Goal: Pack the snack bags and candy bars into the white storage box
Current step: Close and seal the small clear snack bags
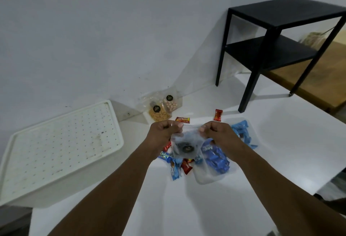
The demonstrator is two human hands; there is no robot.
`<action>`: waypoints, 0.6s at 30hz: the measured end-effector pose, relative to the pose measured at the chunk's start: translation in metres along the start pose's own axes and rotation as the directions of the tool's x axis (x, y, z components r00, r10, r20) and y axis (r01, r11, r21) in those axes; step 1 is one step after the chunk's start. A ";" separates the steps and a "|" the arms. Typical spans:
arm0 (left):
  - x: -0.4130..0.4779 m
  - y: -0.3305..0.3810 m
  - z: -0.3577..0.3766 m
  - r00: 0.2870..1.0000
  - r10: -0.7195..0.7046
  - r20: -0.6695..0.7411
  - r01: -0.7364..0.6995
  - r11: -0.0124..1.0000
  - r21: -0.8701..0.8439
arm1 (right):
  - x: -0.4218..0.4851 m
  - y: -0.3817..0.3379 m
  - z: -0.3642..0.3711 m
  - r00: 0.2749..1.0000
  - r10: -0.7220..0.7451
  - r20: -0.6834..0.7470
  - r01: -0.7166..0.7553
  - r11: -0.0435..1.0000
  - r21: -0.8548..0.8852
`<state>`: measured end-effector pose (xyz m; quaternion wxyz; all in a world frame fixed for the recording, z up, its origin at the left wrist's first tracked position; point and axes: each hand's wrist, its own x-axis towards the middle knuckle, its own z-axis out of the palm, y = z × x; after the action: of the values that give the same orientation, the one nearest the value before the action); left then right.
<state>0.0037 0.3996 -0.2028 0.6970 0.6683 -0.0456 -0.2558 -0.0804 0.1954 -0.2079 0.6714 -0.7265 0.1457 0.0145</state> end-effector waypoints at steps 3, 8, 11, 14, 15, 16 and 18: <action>-0.001 -0.004 -0.004 0.999 -0.012 -0.030 0.011 0.998 -0.057 | 0.001 -0.005 0.007 0.999 -0.021 -0.024 0.023 0.996 0.086; -0.003 -0.009 -0.004 0.999 -0.019 -0.047 0.012 0.990 -0.139 | 0.004 -0.011 0.012 0.994 -0.094 -0.063 0.097 0.994 0.053; -0.005 -0.007 0.000 0.998 -0.010 -0.055 0.001 0.988 -0.156 | 0.008 -0.009 0.015 0.990 -0.070 -0.125 0.079 0.994 0.074; -0.004 -0.005 0.001 0.997 0.026 -0.068 -0.033 0.994 -0.107 | 0.007 -0.010 0.023 0.991 -0.048 -0.127 0.062 0.992 0.109; -0.004 -0.004 0.001 0.997 0.037 -0.062 -0.043 0.995 -0.088 | 0.006 -0.010 0.026 0.991 -0.061 -0.116 0.071 0.994 0.086; -0.004 -0.002 0.000 0.997 0.045 -0.055 -0.049 0.996 -0.073 | 0.006 -0.011 0.029 0.991 -0.087 -0.105 0.093 0.995 0.047; -0.004 -0.001 -0.002 0.998 0.054 -0.041 -0.056 0.997 -0.060 | 0.006 -0.013 0.033 0.986 -0.129 -0.104 0.126 0.992 -0.027</action>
<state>0.0005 0.4031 -0.2022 0.7248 0.6499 -0.0423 -0.2245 -0.0661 0.2271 -0.1993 0.6547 -0.7410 0.1341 -0.0655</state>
